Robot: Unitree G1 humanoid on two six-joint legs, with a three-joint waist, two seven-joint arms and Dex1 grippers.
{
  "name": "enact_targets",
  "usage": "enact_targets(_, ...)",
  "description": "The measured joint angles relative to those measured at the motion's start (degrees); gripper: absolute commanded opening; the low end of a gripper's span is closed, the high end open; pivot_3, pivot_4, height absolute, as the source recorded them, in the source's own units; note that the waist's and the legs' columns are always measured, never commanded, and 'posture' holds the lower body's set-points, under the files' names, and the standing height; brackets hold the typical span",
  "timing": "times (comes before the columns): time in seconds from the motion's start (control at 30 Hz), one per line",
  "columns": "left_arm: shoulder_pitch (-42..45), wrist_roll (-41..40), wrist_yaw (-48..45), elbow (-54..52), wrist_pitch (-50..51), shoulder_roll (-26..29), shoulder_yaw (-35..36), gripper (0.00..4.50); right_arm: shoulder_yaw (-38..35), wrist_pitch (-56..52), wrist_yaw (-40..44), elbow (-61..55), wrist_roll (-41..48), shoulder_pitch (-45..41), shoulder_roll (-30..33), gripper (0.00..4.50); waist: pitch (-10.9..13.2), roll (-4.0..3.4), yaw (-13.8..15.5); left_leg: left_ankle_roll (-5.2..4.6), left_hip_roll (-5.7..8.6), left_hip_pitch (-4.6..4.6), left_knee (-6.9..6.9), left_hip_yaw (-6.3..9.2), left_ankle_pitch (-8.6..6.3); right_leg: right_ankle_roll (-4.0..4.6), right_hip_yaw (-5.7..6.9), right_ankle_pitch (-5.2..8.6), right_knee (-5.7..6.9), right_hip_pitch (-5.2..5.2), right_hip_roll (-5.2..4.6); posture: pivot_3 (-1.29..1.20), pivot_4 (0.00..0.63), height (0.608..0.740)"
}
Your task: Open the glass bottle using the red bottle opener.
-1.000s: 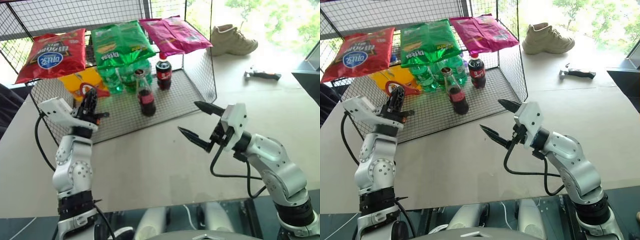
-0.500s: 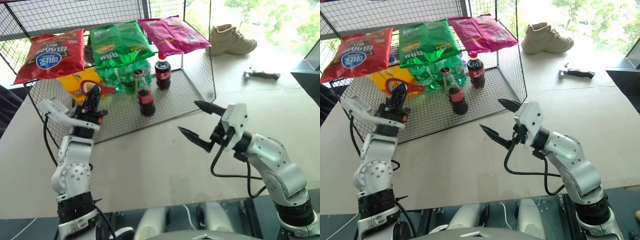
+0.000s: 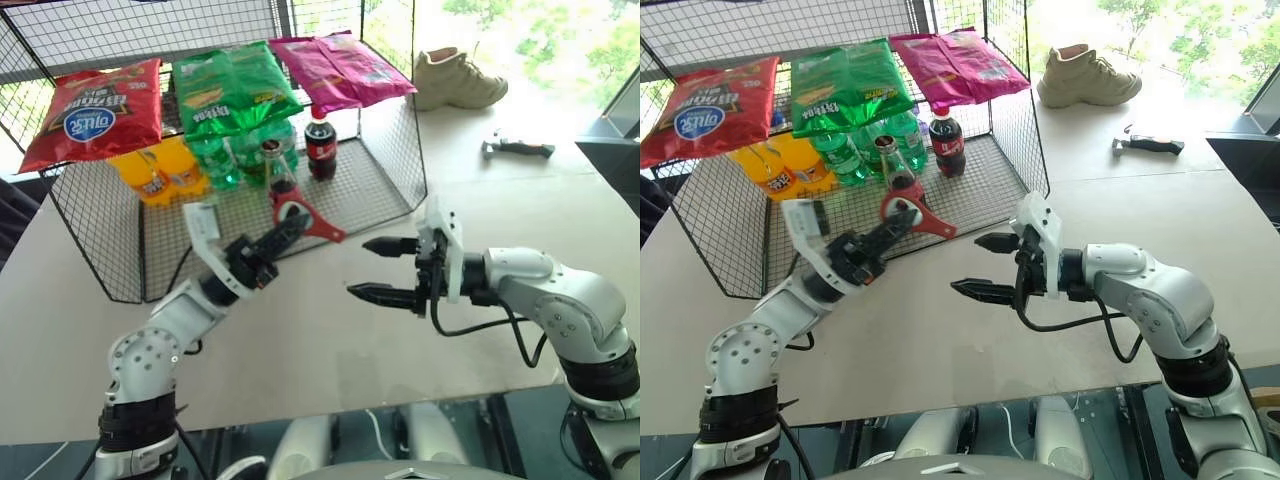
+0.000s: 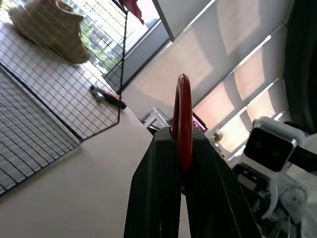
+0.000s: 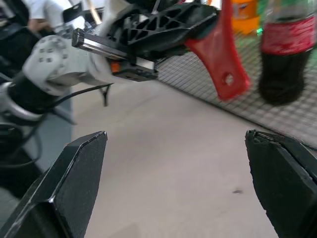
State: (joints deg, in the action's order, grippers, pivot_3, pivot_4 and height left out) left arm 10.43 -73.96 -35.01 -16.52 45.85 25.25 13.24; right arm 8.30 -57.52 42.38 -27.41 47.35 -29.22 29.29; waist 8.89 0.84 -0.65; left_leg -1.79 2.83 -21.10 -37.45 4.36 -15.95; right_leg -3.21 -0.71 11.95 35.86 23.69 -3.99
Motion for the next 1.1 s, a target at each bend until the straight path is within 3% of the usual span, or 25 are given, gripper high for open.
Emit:
enact_targets(0.33, 4.2, 2.0, -6.7, 0.7, 3.8, 1.3, -5.5, 0.07, 3.7, -7.0, 5.9, 5.1, 4.0, -7.4, -0.2, 4.50, 0.0, -0.01, -0.1, 0.09, 0.00, -0.04, 0.00, 0.00, 0.05, 0.00, 0.00, 0.00, -0.01, 0.03, -0.02, 0.00, 0.150, 0.740)
enact_targets(0.43, 4.6, 2.5, -8.1, 1.5, 4.0, 1.3, -5.7, 0.00, 4.2, -7.7, 6.8, 5.1, 4.6, -7.6, -0.1, 3.66, 0.0, -0.01, -0.1, 0.10, 0.00, -0.10, 0.00, 0.00, 0.06, 0.00, -0.01, 0.00, -0.02, 0.07, -0.03, 0.00, 0.150, 0.740)
enact_targets(0.6, 4.6, 2.6, -11.2, 1.4, 5.0, 1.6, -6.7, 0.00, 4.1, -8.8, 6.5, 5.8, 4.6, -7.6, 0.2, 1.16, 0.0, -0.01, 0.0, 0.11, 0.00, -0.14, 0.00, 0.01, 0.06, 0.00, -0.01, 0.00, -0.04, 0.10, -0.06, 0.00, 0.150, 0.740)
enact_targets(0.7, 4.6, 2.7, -12.6, 1.2, 5.1, 1.9, -7.2, 0.00, 4.1, -9.4, 6.2, 6.0, 4.5, -7.6, 0.4, 0.03, 0.0, -0.01, 0.0, 0.10, 0.00, -0.14, 0.00, 0.01, 0.06, 0.00, 0.00, 0.00, -0.04, 0.10, -0.05, 0.00, 0.150, 0.740)
enact_targets(1.1, 4.3, 7.2, -16.9, 0.9, 4.8, 3.9, -8.9, 0.00, 6.1, -10.6, 7.0, 6.2, 4.3, -7.5, 1.9, 0.03, 0.0, -0.01, -0.1, 0.10, -0.01, -0.17, 0.01, 0.01, 0.06, 0.00, 0.01, 0.00, -0.06, 0.11, -0.06, 0.00, 0.150, 0.740)
